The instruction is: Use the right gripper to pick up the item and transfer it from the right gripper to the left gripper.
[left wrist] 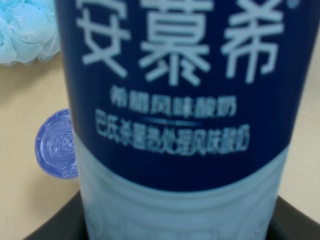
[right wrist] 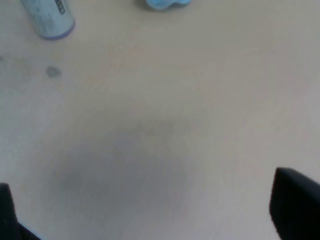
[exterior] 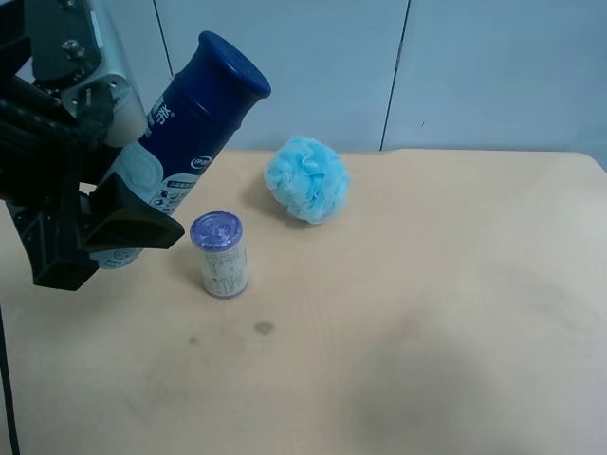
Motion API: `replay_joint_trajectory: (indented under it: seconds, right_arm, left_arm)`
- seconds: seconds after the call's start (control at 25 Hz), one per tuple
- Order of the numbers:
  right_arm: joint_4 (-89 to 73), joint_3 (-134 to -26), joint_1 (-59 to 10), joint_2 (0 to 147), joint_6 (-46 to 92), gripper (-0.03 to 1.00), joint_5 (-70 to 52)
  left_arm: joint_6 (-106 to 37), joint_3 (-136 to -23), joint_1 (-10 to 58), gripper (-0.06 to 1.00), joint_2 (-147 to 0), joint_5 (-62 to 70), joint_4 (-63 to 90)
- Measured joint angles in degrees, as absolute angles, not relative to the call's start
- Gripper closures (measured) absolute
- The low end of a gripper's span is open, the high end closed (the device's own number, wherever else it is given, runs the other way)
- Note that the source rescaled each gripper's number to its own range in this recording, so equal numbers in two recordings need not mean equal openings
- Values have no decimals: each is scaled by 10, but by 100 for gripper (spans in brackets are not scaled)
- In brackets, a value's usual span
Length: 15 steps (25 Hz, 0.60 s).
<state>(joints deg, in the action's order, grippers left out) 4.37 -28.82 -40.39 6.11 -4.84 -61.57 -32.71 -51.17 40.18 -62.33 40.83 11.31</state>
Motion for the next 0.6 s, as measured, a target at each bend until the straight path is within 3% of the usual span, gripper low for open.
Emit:
replay_joint_trajectory:
  seconds: [0.2,0.6]
  right_arm:
    - [44,-288,-379,47,-48,-3,-616]
    - [44,-285,-108,-1,-48,-3,-616]
  left_arm:
    - [-327,-512,402,90,-623,408,113]
    - [-327,-512,402,90,-623,408,113]
